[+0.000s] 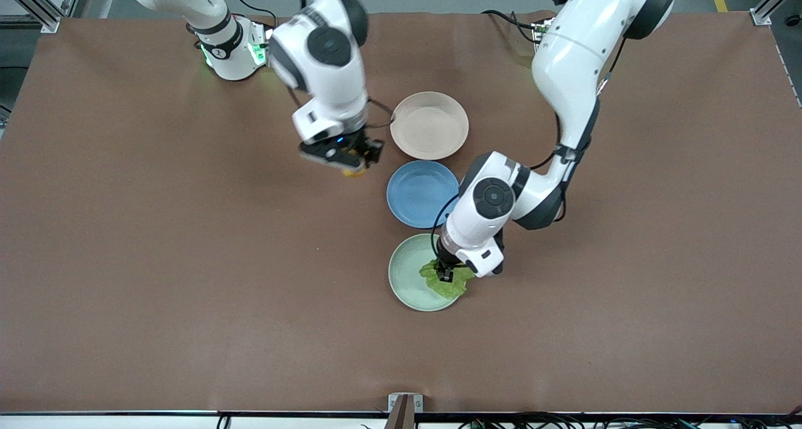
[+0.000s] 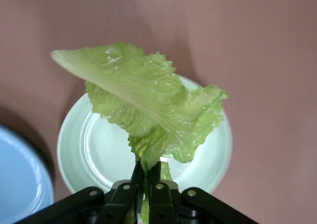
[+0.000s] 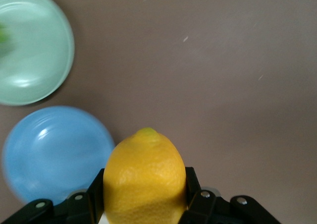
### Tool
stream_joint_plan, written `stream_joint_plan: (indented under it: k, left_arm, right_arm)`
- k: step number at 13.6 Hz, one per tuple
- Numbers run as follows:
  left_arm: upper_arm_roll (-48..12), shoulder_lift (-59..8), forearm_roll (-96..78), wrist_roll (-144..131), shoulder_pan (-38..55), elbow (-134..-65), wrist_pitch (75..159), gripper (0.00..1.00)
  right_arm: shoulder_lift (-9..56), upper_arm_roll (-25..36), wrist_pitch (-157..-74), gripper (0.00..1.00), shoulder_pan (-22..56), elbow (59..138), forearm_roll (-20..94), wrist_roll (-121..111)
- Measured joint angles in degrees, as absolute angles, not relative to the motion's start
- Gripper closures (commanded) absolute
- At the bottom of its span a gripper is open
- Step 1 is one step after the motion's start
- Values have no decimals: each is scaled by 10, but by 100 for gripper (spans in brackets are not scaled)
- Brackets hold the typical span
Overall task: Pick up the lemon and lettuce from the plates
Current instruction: 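Lift the lettuce with the left gripper while the right gripper lifts the lemon, then lower the lettuce and lemon onto the table and open both grippers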
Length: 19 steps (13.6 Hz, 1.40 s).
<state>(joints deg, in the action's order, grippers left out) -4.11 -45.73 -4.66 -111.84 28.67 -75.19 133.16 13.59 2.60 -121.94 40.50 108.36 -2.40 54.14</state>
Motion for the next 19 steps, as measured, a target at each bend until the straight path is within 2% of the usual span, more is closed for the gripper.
stream_joint_plan:
  k: [3,6,9,14,19]
  left_arm:
    - [-42,-382,-47,-1058,255,-759,1202,100]
    - [-69,-314,-47,-894,187,-823,1146,100]
    - [-110,-254,-47,-707,95,-933,1144,100]
    - [-129,-168,-47,-392,-6,-1103,1155,98]
    - [-130,-132,-47,-143,-51,-1239,1253,96]
  right_arm:
    - [138,27,-1266,100,281,1138,-23,351]
    - [140,27,-1347,100,179,1206,-23,176]
    - [141,26,-1397,100,112,1260,-23,80]
    - [162,22,-1461,100,102,1302,-23,39]
    - [213,17,-1507,100,65,1304,-19,-23]
